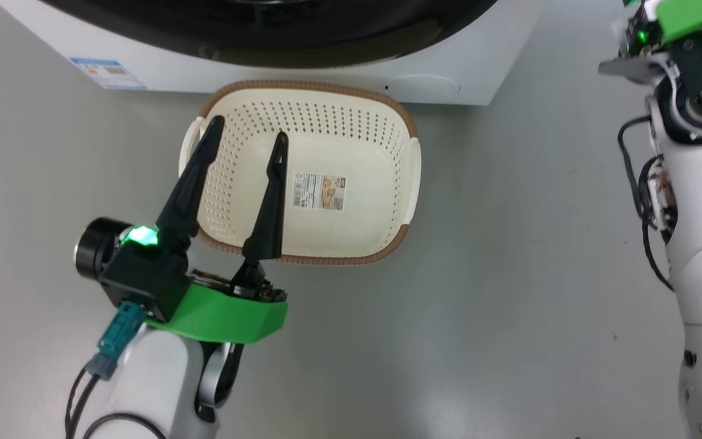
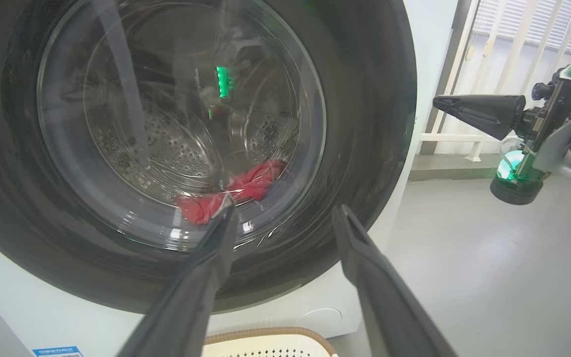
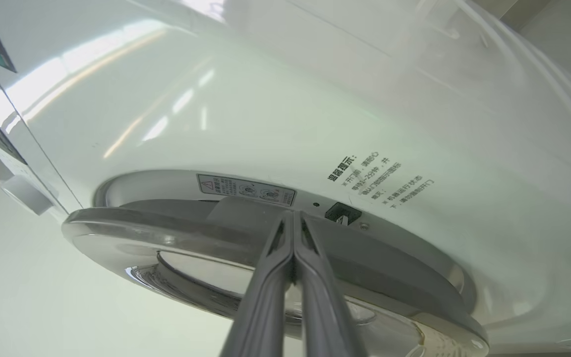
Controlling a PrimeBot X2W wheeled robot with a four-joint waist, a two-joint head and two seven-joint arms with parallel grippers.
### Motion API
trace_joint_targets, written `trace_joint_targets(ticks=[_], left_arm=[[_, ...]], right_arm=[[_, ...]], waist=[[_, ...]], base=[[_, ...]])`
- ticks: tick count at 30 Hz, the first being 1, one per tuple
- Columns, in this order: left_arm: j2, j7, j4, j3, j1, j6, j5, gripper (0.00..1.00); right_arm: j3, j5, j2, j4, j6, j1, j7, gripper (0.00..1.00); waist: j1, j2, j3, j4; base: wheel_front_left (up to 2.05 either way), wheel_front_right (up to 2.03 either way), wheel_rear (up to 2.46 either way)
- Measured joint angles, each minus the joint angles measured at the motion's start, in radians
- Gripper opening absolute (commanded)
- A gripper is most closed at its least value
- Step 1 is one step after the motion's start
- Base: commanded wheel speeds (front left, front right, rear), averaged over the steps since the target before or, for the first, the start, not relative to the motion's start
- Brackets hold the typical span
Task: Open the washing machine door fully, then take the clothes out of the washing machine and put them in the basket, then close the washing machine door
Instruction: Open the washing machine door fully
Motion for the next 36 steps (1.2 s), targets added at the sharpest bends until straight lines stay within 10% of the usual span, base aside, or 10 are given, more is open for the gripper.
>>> trace_joint_targets(ticks=[36], left_arm=[[-0.001, -0.002, -0.003, -0.018, -0.062, 0.007, -0.003, 1.0]], right_arm=[[0.039, 0.128, -0.032, 0.097, -0.004, -0.186, 0.288, 0.0]], waist=[[0.0, 0.0, 0.102, 0.007]], base=[[0.0, 0.0, 0.0]])
